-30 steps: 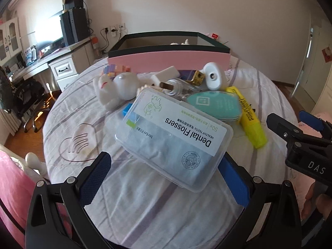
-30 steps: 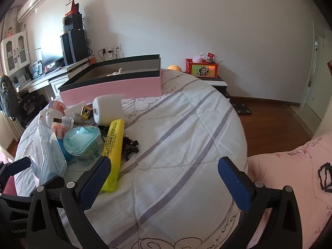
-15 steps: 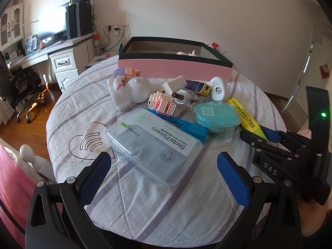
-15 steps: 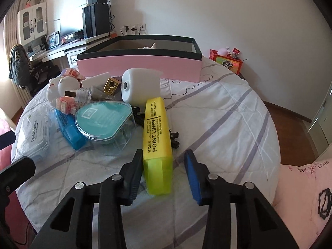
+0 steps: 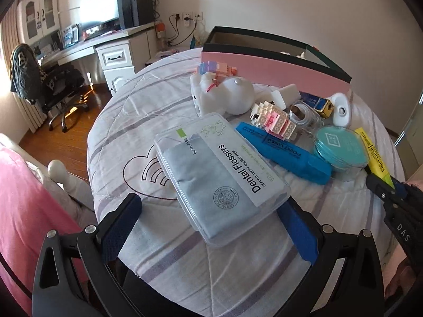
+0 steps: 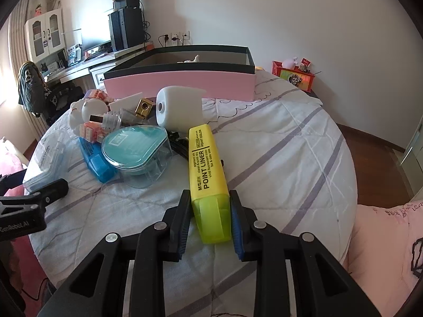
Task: Organize rigid objects
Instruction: 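Grasp the Dental Flossers case with the left tool while the right tool grasps the yellow highlighter, then carry the flosser case and highlighter into the pink box and release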
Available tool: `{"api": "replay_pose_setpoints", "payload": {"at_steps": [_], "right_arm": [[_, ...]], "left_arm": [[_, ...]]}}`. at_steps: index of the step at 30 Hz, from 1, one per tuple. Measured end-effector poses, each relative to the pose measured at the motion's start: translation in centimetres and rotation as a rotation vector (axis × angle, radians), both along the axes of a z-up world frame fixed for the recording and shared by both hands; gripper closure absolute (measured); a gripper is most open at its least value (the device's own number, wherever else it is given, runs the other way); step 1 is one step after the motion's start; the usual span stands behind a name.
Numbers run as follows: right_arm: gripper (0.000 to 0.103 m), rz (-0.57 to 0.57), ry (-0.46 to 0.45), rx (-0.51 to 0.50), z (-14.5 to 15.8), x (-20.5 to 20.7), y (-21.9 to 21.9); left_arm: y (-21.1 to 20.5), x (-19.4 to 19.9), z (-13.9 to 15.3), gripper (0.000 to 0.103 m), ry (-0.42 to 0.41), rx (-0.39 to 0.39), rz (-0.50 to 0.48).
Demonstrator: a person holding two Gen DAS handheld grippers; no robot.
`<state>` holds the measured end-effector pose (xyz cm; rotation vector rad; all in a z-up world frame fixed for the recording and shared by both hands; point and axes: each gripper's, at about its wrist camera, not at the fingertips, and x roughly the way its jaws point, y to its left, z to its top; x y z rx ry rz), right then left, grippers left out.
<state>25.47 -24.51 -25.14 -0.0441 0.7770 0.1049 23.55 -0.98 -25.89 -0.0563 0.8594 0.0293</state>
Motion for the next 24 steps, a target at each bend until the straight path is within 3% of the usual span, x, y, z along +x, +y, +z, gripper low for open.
{"api": "replay_pose_setpoints", "payload": {"at_steps": [4,7,12,19,24], "right_arm": [[0.075,-0.004,0.004,-0.008,-0.1,0.7,0.2],[0.075,-0.007,0.000,-0.008,-0.2,1.1,0.2],[0.075,0.008,-0.010,-0.006,-0.2,1.2,0.2],[0.076,0.029,-0.051,0.026,1.0,0.3,0.1],[0.078,0.036,-0.078,0.033,2.0,0.2,0.3]], "left_arm": [[-0.6,1.3,-0.6,0.000,0.025,0.023,-0.007],[-0.8,1.7,-0.7,0.000,-0.007,0.023,-0.020],[-0.6,1.6,-0.4,0.027,-0.070,0.014,-0.070],[0.0,0.9,0.8,0.036,-0.132,-0.020,-0.108],[-0.6,0.2,2.3,0.037,-0.192,-0.002,-0.142]]}}
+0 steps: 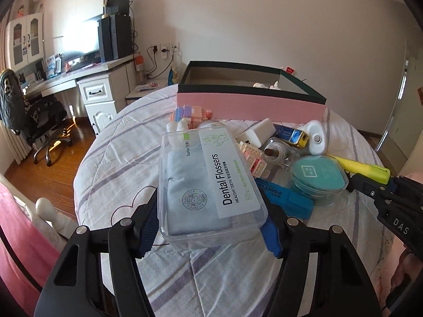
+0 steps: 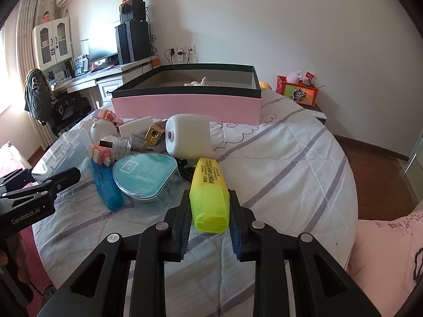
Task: Organize rigid objects
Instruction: 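Carry the flosser case and highlighter into the pink box and release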
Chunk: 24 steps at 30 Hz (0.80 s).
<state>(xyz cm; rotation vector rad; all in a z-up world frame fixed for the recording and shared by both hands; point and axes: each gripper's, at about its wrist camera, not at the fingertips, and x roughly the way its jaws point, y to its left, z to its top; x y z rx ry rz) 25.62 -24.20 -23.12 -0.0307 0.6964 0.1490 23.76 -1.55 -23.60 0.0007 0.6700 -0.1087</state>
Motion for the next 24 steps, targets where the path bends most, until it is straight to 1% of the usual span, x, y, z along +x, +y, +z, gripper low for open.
{"api": "replay_pose_setpoints", "payload": {"at_steps": [1,2,3,6,7,9,10,12,13,14,16,17,20,24], "right_arm": [[0.079,0.001,-0.001,-0.001,0.1,0.1,0.0],[0.091,0.007,0.015,-0.005,0.0,0.4,0.1],[0.097,0.013,0.025,0.007,0.0,0.7,0.1],[0.096,0.023,0.058,0.061,-0.5,1.4,-0.3],[0.095,0.017,0.068,0.068,-0.7,1.6,-0.4],[0.084,-0.001,0.073,0.066,-0.9,2.1,-0.6],[0.080,-0.003,0.071,0.064,-0.9,2.2,-0.6],[0.058,-0.015,0.071,0.053,-0.9,2.4,-0.6],[0.054,-0.008,0.067,0.065,-0.8,2.5,-0.7],[0.052,-0.001,0.065,0.066,-0.6,2.5,-0.6],[0.047,0.001,0.051,0.025,-0.3,2.6,-0.2],[0.047,-0.002,0.032,-0.002,-0.2,2.8,0.1],[0.047,-0.007,0.023,-0.053,-0.2,3.7,0.7],[0.046,0.019,0.002,-0.145,-0.4,4.9,1.2]], "left_arm": [[-0.1,-0.1,0.3,0.037,-0.006,0.001,-0.007],[-0.2,-0.1,0.5,0.037,-0.012,0.001,-0.010],[-0.2,-0.1,0.7,0.037,-0.021,-0.004,-0.016],[-0.4,0.1,0.6,0.037,-0.014,0.004,-0.030],[-0.5,0.4,0.4,0.037,0.000,0.003,-0.038],[-0.2,0.5,0.0,0.037,0.013,-0.006,-0.035],[-0.2,0.6,-0.2,0.037,0.019,-0.005,-0.036],[-0.1,0.9,-0.4,0.037,0.029,-0.009,-0.033],[-0.1,0.9,-0.5,0.037,0.032,-0.013,-0.035],[0.0,1.0,-0.6,0.037,0.034,-0.014,-0.033],[-0.1,1.1,-0.7,0.037,0.038,-0.013,-0.038],[-0.1,1.2,-0.8,0.037,0.039,-0.011,-0.038],[-0.2,1.5,-0.8,0.037,0.041,-0.010,-0.047],[-0.2,1.7,-0.8,0.037,0.041,-0.011,-0.053]]}}
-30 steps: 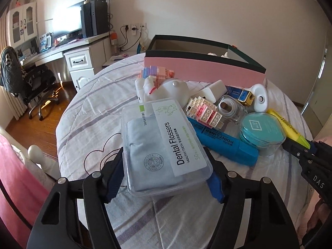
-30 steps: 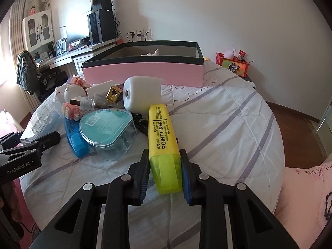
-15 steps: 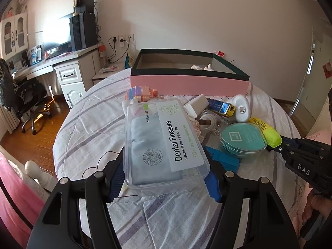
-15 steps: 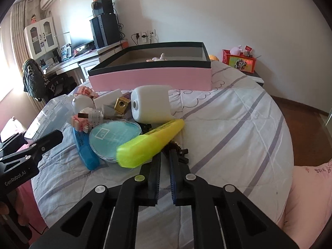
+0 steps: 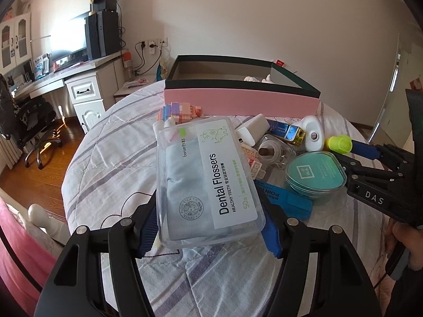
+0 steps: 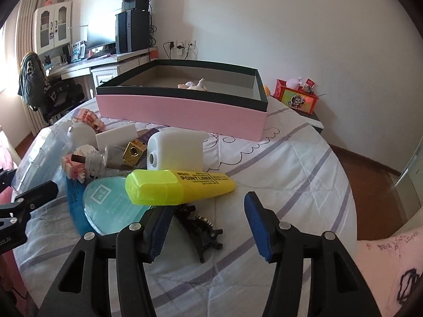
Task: Organize rigid objects
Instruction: 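Carry the flosser case and highlighter into the pink box and release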
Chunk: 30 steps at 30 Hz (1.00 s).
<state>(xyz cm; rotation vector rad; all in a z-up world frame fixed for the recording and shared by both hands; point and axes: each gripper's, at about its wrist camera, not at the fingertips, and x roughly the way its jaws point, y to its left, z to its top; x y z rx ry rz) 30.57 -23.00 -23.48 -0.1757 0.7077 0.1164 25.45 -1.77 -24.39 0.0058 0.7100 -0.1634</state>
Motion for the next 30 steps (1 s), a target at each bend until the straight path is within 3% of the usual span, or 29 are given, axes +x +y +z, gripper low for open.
{"api": "replay_pose_setpoints", "payload": {"at_steps": [4,6,14,21,24,30], "right_arm": [[0.048,0.055,-0.041,-0.077,0.5,0.5,0.9],[0.067,0.100,-0.026,-0.070,0.5,1.0,1.1],[0.085,0.104,-0.040,-0.012,1.3,1.5,-0.1],[0.088,0.088,-0.079,0.040,2.9,2.2,-0.7],[0.089,0.096,-0.086,0.055,3.6,2.9,-0.6],[0.089,0.117,-0.105,0.057,5.3,5.9,-0.3]], "left_arm": [[0.0,0.3,0.0,0.037,-0.005,0.003,-0.004],[-0.1,0.4,-0.2,0.037,-0.002,0.010,-0.010],[0.0,1.2,0.0,0.038,-0.024,0.013,-0.014],[-1.1,2.1,2.7,0.038,-0.091,0.013,-0.040],[-1.4,3.4,3.9,0.038,-0.102,-0.011,-0.051],[-3.1,7.7,6.8,0.038,-0.151,0.014,-0.081]]}}
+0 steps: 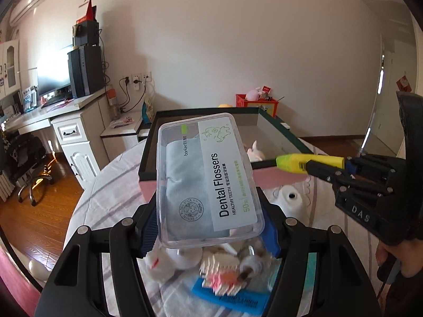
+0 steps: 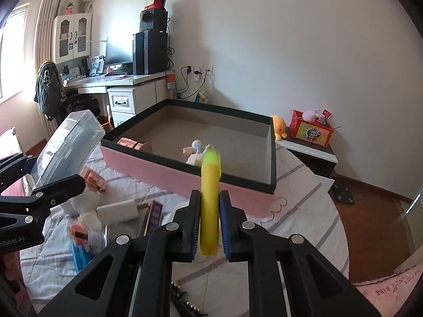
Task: Organize rigid objects
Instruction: 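Carry the flosser case and highlighter into the pink box and release, then withdraw both tools from the box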
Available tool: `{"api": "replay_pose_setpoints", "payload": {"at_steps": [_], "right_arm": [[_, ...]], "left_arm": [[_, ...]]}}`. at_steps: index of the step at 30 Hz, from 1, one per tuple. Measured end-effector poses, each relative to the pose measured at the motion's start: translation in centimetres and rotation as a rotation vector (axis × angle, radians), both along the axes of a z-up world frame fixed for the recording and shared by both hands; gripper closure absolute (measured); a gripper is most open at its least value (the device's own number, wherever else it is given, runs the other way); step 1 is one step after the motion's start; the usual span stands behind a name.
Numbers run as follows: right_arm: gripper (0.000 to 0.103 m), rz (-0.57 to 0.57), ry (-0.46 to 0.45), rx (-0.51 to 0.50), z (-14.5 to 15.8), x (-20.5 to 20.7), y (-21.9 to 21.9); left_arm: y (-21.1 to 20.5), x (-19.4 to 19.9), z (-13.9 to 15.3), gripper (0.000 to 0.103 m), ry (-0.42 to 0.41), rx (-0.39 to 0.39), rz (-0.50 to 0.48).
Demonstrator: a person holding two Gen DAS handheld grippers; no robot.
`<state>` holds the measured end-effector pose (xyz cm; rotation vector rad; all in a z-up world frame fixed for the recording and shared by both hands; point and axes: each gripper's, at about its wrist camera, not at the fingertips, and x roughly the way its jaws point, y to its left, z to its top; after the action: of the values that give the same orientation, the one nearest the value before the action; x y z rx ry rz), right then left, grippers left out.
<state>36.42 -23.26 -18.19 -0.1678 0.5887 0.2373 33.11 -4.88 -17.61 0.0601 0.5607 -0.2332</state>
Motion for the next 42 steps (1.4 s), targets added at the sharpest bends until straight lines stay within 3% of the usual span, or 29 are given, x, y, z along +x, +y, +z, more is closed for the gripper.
{"api": "replay_pose_setpoints", "payload": {"at_steps": [5,13,19,22,24,25,27,32,36,42], "right_arm": [[0.089,0.021,-0.019,0.000,1.4,2.0,0.3],[0.089,0.026,0.000,0.083,2.6,6.8,-0.3],[0.089,-0.025,0.129,0.138,-0.3,12.2,-1.3],[0.088,-0.049,0.174,0.169,-1.9,13.0,-1.9],[0.084,-0.071,0.196,0.178,-2.5,13.1,-2.4],[0.080,-0.076,0.198,0.185,-2.6,13.0,-2.6],[0.059,-0.087,0.191,0.189,-2.5,12.5,-2.9],[0.052,-0.092,0.119,0.190,-0.2,9.7,-2.7],[0.021,-0.128,0.014,0.150,2.5,5.3,-1.7],[0.017,-0.171,-0.088,0.121,5.6,-1.6,-0.4]], "left_arm": [[-1.6,4.7,1.9,0.038,0.010,0.018,-0.033],[-2.6,11.3,0.3,0.038,0.120,0.024,-0.032],[-2.2,14.7,-1.7,0.038,0.186,0.061,0.020],[-2.0,15.3,-2.3,0.037,0.202,0.063,0.037],[-2.1,15.5,-2.4,0.018,0.211,0.072,0.050],[-1.9,15.5,-2.3,0.015,0.208,0.076,0.060],[-1.9,14.9,-2.0,0.012,0.180,0.078,0.064],[-1.5,12.2,-0.4,0.008,0.114,0.090,0.087],[-0.8,8.1,1.9,0.001,0.019,0.070,0.109],[-0.5,0.2,5.3,0.000,-0.138,0.093,0.166]]}}
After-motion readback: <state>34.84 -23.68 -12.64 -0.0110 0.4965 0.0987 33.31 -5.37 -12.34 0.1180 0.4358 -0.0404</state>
